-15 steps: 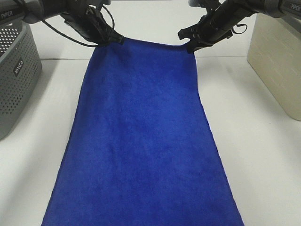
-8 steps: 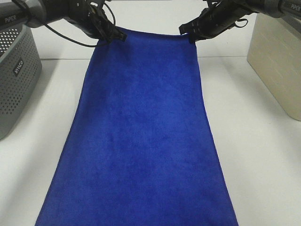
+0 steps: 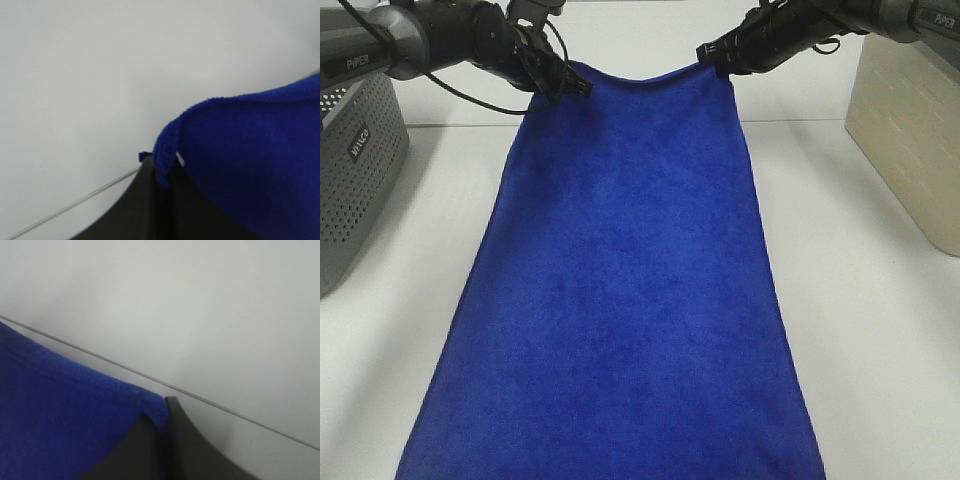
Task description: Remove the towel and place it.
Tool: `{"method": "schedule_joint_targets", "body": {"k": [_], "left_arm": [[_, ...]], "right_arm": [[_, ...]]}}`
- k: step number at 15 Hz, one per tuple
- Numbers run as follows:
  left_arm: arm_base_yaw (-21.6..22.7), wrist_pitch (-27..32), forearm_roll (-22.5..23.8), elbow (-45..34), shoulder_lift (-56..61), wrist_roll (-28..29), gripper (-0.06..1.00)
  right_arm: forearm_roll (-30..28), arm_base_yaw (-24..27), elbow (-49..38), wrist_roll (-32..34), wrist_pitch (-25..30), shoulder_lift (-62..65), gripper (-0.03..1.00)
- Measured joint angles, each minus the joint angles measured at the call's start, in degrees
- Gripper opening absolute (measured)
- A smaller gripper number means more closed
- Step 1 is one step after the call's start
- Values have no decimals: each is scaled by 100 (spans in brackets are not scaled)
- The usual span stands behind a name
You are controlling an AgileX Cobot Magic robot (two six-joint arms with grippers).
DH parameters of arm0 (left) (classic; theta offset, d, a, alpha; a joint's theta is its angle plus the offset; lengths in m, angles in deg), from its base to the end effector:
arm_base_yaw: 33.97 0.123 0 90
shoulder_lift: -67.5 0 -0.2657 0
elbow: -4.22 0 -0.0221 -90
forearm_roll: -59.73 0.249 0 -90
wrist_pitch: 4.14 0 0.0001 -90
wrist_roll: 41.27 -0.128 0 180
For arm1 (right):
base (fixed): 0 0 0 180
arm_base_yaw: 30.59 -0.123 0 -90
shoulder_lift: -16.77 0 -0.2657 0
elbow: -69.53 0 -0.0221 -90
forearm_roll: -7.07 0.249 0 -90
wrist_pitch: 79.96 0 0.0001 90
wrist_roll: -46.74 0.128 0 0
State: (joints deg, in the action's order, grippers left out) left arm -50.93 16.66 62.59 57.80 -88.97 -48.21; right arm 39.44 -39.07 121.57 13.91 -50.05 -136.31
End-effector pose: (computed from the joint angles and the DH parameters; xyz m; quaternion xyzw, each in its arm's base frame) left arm 0.5724 -0.1722 0.1240 0.1985 0.8589 -0.0224 0.4716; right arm 0.5726 0.1200 0.1431 -0.1565 0.8747 0.1376 0.4375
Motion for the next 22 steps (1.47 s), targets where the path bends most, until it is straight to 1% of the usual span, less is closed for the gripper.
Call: {"method": "schedule_joint_targets", "body": {"k": [2, 3, 6, 9, 10, 11, 12, 13, 14, 15, 16, 17, 18, 19, 20, 21, 22], "left_arm": [[0, -97, 34, 0, -46, 0, 1], [0, -109, 69, 6, -80, 0, 1], [0, -138, 155, 6, -269, -11, 1], [0, -361, 201, 6, -464, -11, 1], [0, -447, 212, 6, -476, -11, 1], [0, -573, 235, 6, -487, -11, 1], [0, -739, 258, 6, -498, -17, 3], [0, -808, 258, 6, -498, -17, 5], [23, -957, 264, 6, -498, -17, 12], [52, -1054, 264, 6, -498, -17, 23], [69, -1089, 258, 6, -510, -17, 37], [97, -1100, 258, 6, -521, -17, 49], [132, -1060, 258, 6, -533, -17, 59], [166, -974, 258, 6, -533, -17, 66], [183, -865, 258, 6, -533, -17, 70], [201, -825, 258, 6, -533, -17, 70], [229, -596, 258, 6, -533, -17, 71]], "right_arm": [[258, 0, 0, -206, -74, -86, 2], [298, 0, 0, -264, -80, -166, 2], [309, 0, 0, -298, -120, -395, 2], [315, 0, 0, -298, -206, -527, 2], [315, 0, 0, -298, -212, -527, 5], [315, 0, 0, -309, -229, -527, 12], [315, 0, 0, -332, -252, -527, 23], [321, 0, 0, -338, -258, -527, 31], [338, 0, 0, -355, -258, -527, 46], [338, 0, 0, -361, -258, -527, 57], [315, 0, 0, -372, -235, -527, 66], [264, 0, 0, -372, -178, -527, 70], [183, 0, 0, -372, -92, -527, 71], [103, 0, 0, -372, 11, -527, 72], [40, 0, 0, -372, 103, -527, 72], [29, 0, 0, -372, 138, -527, 72], [-11, 0, 0, -372, 332, -527, 72]]}}
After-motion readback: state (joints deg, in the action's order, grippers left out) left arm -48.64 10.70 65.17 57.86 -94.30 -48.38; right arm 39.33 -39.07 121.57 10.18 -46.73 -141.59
